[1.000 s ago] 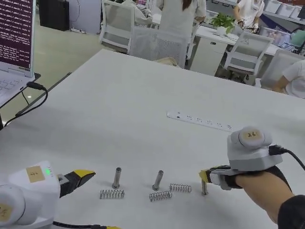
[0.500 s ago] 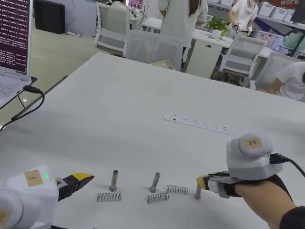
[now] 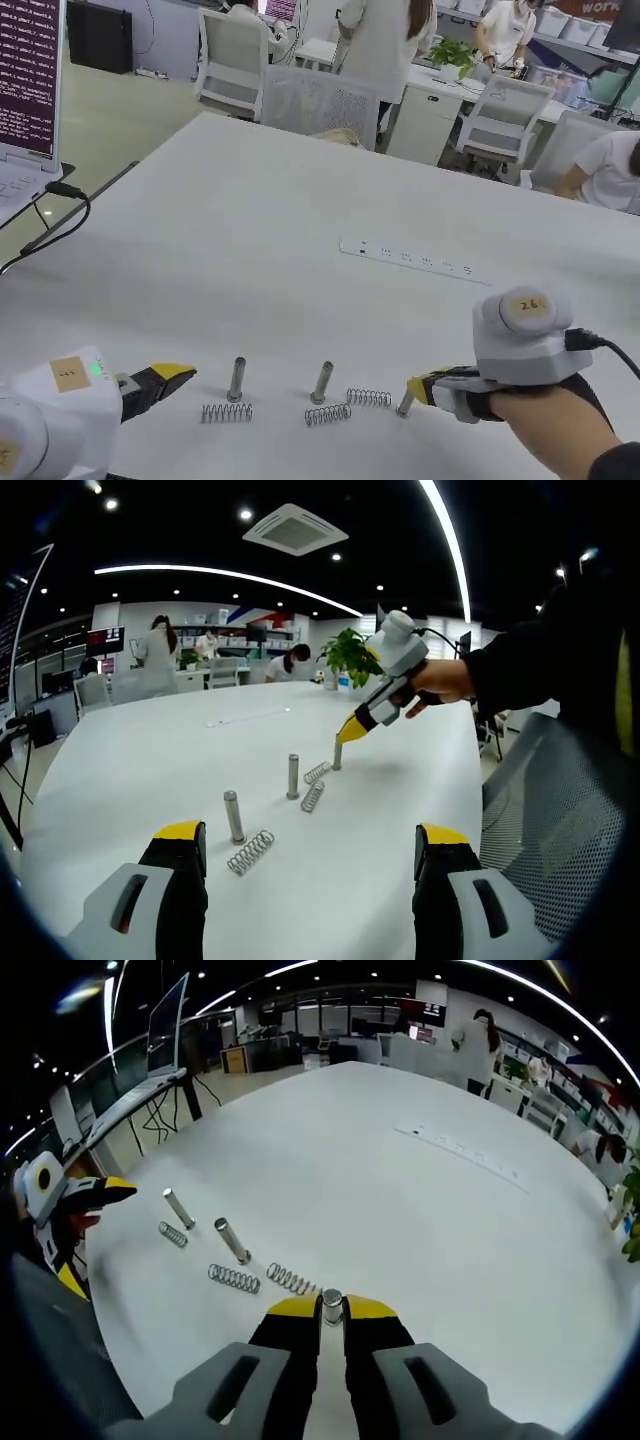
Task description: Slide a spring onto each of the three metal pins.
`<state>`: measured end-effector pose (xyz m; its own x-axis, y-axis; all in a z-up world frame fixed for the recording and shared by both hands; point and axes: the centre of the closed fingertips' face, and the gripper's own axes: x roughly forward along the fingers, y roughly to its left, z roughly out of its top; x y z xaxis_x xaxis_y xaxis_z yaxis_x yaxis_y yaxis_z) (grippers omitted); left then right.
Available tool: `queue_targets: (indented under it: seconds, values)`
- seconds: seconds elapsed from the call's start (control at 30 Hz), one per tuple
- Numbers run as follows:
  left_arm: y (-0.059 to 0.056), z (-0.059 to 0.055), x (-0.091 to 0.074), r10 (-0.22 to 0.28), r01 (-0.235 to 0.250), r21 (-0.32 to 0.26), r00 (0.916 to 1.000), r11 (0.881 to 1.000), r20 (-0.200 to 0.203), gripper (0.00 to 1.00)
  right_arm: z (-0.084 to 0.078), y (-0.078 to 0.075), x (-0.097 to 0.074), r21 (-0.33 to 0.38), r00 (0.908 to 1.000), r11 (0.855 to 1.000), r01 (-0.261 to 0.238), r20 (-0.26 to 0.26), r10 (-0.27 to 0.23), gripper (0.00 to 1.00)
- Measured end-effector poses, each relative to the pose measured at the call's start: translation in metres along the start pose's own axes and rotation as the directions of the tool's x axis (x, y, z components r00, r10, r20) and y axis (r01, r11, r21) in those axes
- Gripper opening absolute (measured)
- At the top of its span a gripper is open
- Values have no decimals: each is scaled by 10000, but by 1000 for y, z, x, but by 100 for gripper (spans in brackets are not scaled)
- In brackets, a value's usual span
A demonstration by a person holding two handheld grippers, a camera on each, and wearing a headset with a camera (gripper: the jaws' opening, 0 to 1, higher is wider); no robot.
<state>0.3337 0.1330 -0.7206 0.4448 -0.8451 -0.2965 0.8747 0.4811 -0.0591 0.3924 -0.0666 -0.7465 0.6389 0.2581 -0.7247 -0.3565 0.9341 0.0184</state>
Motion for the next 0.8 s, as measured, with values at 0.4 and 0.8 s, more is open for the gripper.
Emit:
queue_targets:
  seconds: [0.4, 0.8]
  values:
    - [-1, 0, 1, 9, -8, 28, 10000, 10000, -46, 83, -1, 0, -1, -4, 9999, 10000, -56, -98, 56, 6]
    - [-2, -1, 1, 1, -1, 20, 10000, 10000, -82, 83, -2, 4, -2, -208, 9998, 9996, -179, -104, 177, 6]
